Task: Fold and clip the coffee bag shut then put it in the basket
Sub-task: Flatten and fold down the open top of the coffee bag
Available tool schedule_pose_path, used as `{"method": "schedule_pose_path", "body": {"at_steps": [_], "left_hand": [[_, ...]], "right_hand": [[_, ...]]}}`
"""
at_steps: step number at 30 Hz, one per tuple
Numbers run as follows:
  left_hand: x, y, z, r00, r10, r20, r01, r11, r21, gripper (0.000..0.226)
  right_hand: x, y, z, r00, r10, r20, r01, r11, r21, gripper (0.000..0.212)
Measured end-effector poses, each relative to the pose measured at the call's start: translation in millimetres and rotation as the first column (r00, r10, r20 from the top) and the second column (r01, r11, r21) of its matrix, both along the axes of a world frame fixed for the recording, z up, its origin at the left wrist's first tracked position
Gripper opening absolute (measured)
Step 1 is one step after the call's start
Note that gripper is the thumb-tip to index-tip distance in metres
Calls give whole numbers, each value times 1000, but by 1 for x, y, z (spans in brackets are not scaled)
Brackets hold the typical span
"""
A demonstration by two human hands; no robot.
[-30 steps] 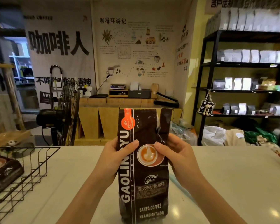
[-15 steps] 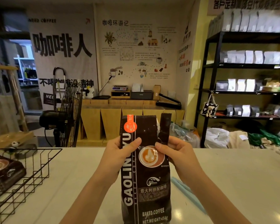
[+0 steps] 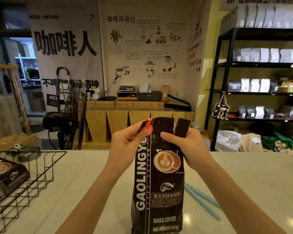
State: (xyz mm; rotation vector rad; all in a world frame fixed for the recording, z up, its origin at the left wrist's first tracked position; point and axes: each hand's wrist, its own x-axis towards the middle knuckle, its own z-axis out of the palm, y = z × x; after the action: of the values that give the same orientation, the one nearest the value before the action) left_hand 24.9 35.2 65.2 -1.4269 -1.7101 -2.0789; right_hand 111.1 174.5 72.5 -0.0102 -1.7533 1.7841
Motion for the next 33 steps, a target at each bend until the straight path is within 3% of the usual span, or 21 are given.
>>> {"method": "schedule_pose_path", "body": {"at_steps": [2, 4, 8, 10, 11, 12, 14, 17, 19, 24, 29, 33], "left_hand": [[3, 2, -5, 998, 63, -27, -63, 998, 15, 32], [3, -2, -11, 996, 10, 84, -11, 1000, 13, 32], [5, -14, -37, 949, -111, 297, 195, 942, -271, 46], [6, -18, -53, 916, -135, 377, 268, 905, -329, 49], [6, -19, -58, 907, -135, 399, 274, 908, -316, 51], [5, -20, -60, 902, -131, 411, 266, 918, -293, 50], [6, -21, -61, 902, -133, 410, 261, 926, -274, 44], [13, -18, -57, 897, -163, 412, 298, 909, -290, 41], [20, -17, -55, 891, -159, 426, 302, 907, -293, 45], [45, -8, -77, 872, 60, 486, 24, 986, -166, 66], [54, -5, -95, 884, 135, 447, -67, 984, -165, 62], [54, 0, -95, 893, 133, 430, -77, 987, -144, 56]], "right_hand": [[-3, 0, -3, 1000, -9, -19, 9, 1000, -22, 25], [-5, 0, -5, 1000, -7, 4, 7, 1000, -28, 23], [-1, 7, 6, 988, 35, 150, -34, 999, -5, 18], [0, 9, 18, 984, -106, 145, 80, 981, 179, 32], [-1, 8, 25, 969, -240, 56, 206, 915, 348, 44], [-2, 6, 32, 927, -361, -100, 360, 783, 507, 54], [-8, -5, 42, 823, -408, -395, 555, 432, 711, 59], [-25, -30, 46, 830, -352, -432, 478, 51, 877, 51], [-39, -43, 42, 834, -334, -439, 455, -32, 890, 50], [-59, -48, 38, 775, -354, -523, 592, 115, 798, 41], [-54, -54, 33, 772, -341, -537, 632, 316, 707, 38], [-49, -48, 35, 744, -369, -557, 668, 395, 630, 37]]}}
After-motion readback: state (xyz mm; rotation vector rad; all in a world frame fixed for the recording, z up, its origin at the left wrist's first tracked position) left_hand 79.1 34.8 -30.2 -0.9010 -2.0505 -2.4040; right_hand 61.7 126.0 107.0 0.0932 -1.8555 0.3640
